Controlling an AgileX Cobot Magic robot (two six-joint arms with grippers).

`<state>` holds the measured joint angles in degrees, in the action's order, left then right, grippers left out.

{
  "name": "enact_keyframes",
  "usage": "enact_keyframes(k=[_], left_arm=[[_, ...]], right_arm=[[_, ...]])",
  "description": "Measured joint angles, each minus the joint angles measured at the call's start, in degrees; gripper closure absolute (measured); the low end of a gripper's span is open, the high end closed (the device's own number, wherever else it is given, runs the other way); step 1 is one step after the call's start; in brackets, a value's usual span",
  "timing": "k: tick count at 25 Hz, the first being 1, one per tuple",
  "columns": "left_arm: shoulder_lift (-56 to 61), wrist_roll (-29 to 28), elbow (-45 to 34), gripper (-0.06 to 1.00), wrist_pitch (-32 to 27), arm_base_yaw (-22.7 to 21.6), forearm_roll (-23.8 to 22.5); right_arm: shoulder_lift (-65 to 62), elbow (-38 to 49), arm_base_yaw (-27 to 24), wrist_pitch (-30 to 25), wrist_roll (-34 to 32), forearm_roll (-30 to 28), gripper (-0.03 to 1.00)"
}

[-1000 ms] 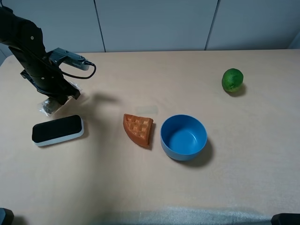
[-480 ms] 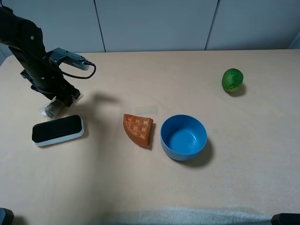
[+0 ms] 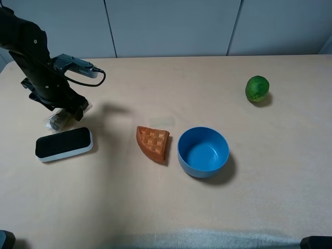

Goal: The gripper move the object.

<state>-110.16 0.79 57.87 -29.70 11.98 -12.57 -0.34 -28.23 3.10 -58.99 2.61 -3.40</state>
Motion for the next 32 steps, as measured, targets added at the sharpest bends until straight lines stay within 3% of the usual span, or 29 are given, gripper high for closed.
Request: enact_keyframes(k=[5,12,19,27,32], left_arm=[[3.17,-0.16,0.0,0.12,-1.27,0.0,0.05],[17.48,-0.41,0.0,0.12,-2.98,-0.25,0.05],[35.44,-2.63,-0.1,0.12,-12.57,-0.8,-0.2],[56.18,-2.2,-0.44,0.12,-22.99,-9.54,-0.63],[67.24,-2.07,-4.39,0.12,-26.02,-10.69,-0.61]], right_arm=[[0.0,0.0,0.0,0.0,0.0,0.0,0.27],[0.0,0.0,0.0,0.0,0.0,0.0,0.27],[0.0,0.0,0.0,0.0,0.0,0.0,0.27],[0.0,0.0,0.0,0.0,0.0,0.0,0.27],[0.0,0.0,0.0,0.0,0.0,0.0,0.27]])
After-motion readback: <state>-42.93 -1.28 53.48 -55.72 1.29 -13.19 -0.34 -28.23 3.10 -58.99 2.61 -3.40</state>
